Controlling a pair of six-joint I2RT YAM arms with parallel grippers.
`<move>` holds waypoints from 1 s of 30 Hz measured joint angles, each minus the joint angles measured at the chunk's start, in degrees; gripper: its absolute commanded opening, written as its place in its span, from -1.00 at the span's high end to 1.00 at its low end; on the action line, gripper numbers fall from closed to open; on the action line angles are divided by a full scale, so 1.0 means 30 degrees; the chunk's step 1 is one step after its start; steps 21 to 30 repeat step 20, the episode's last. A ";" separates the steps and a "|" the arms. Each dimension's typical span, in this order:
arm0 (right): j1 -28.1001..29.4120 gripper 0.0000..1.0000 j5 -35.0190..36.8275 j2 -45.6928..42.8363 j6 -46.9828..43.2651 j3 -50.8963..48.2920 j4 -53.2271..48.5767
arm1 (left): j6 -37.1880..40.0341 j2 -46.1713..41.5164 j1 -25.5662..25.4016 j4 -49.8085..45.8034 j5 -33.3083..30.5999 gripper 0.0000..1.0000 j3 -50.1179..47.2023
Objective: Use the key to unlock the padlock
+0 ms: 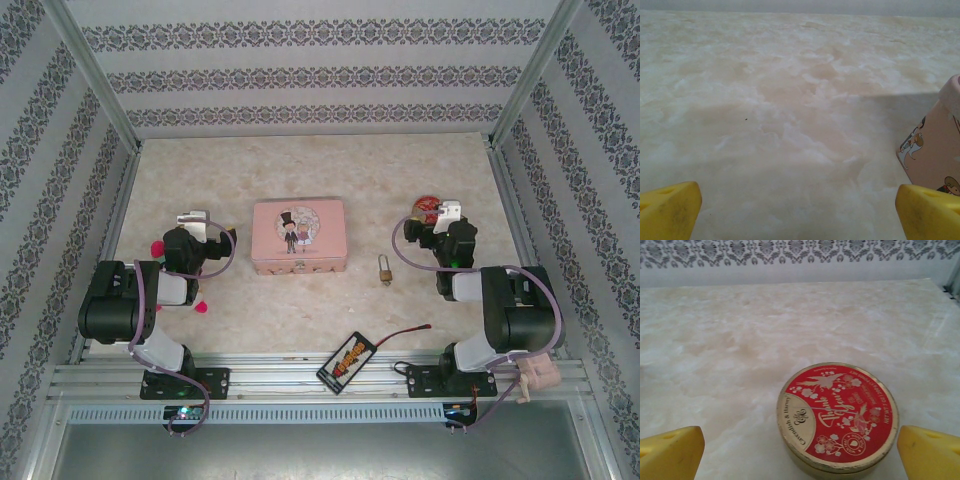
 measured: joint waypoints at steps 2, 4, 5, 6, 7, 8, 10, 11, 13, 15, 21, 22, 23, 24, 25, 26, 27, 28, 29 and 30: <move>0.0000 -0.97 -0.0459 0.0000 -0.0058 0.0000 0.0007 | 0.0000 0.0000 0.0000 0.0000 0.0007 -0.99 0.0000; 0.0000 -0.96 -0.0648 0.0000 -0.0102 0.0000 0.0007 | 0.0000 0.0000 0.0000 0.0000 0.0007 -0.99 0.0000; 0.0000 -0.96 -0.0641 0.0000 -0.0102 0.0000 0.0007 | 0.0000 0.0000 0.0000 0.0000 0.0007 -0.99 0.0000; 0.0000 -0.96 -0.0619 0.0000 -0.0095 0.0000 0.0007 | 0.0000 0.0000 0.0000 0.0000 0.0000 -0.99 0.0000; 0.0000 -0.97 -0.0495 0.0000 -0.0087 0.0000 0.0007 | 0.0000 0.0000 0.0000 0.0000 0.0007 -0.99 0.0000; 0.0000 -0.97 -0.0401 0.0000 -0.0080 0.0000 0.0007 | 0.0000 0.0000 0.0000 0.0000 0.0000 -0.99 0.0000; 0.0000 -0.96 -0.0262 0.0000 -0.0029 0.0000 0.0007 | 0.0000 0.0000 0.0000 0.0000 0.0007 -0.99 0.0000; 0.0000 -0.96 -0.0226 0.0000 -0.0022 0.0000 0.0007 | 0.0000 0.0000 0.0000 0.0000 0.0007 -0.99 0.0000; 0.0000 -0.97 -0.0189 0.0000 -0.0015 0.0007 0.0007 | 0.0000 0.0000 0.0000 0.0000 0.0007 -0.99 0.0000; 0.0000 -0.96 -0.0175 0.0000 -0.0015 0.0000 0.0007 | 0.0000 0.0000 0.0000 0.0000 0.0007 -0.98 0.0000; 0.0000 -0.96 -0.0117 0.0000 -0.0015 0.0000 0.0007 | 0.0000 0.0000 0.0000 0.0000 -0.0007 -0.98 0.0000; 0.0000 -0.96 -0.0117 0.0000 -0.0015 0.0000 0.0007 | 0.0000 0.0000 0.0000 0.0000 -0.0007 -0.98 0.0000; 0.0000 -0.96 -0.0117 0.0000 -0.0015 0.0000 0.0007 | 0.0000 0.0000 0.0000 0.0000 -0.0007 -0.98 0.0000; 0.0000 -0.96 -0.0117 0.0000 -0.0015 0.0000 0.0007 | 0.0000 0.0000 0.0000 0.0000 -0.0007 -0.98 0.0000; 0.0000 -0.96 -0.0117 0.0000 -0.0015 0.0000 0.0007 | 0.0000 0.0000 0.0000 0.0000 -0.0007 -0.98 0.0000; 0.0000 -0.96 -0.0117 0.0000 -0.0015 0.0000 0.0007 | 0.0000 0.0000 0.0000 0.0000 -0.0007 -0.98 0.0000; 0.0000 -0.96 -0.0117 0.0000 -0.0015 0.0000 0.0007 | 0.0000 0.0000 0.0000 0.0000 -0.0007 -0.98 0.0000; 0.0000 -0.96 -0.0117 0.0000 -0.0015 0.0000 0.0007 | 0.0000 0.0000 0.0000 0.0000 -0.0007 -0.98 0.0000; 0.0000 -0.96 -0.0117 0.0000 -0.0015 0.0000 0.0007 | 0.0000 0.0000 0.0000 0.0000 -0.0007 -0.98 0.0000; 0.0000 -0.96 -0.0117 0.0000 -0.0015 0.0000 0.0007 | 0.0000 0.0000 0.0000 0.0000 -0.0007 -0.98 0.0000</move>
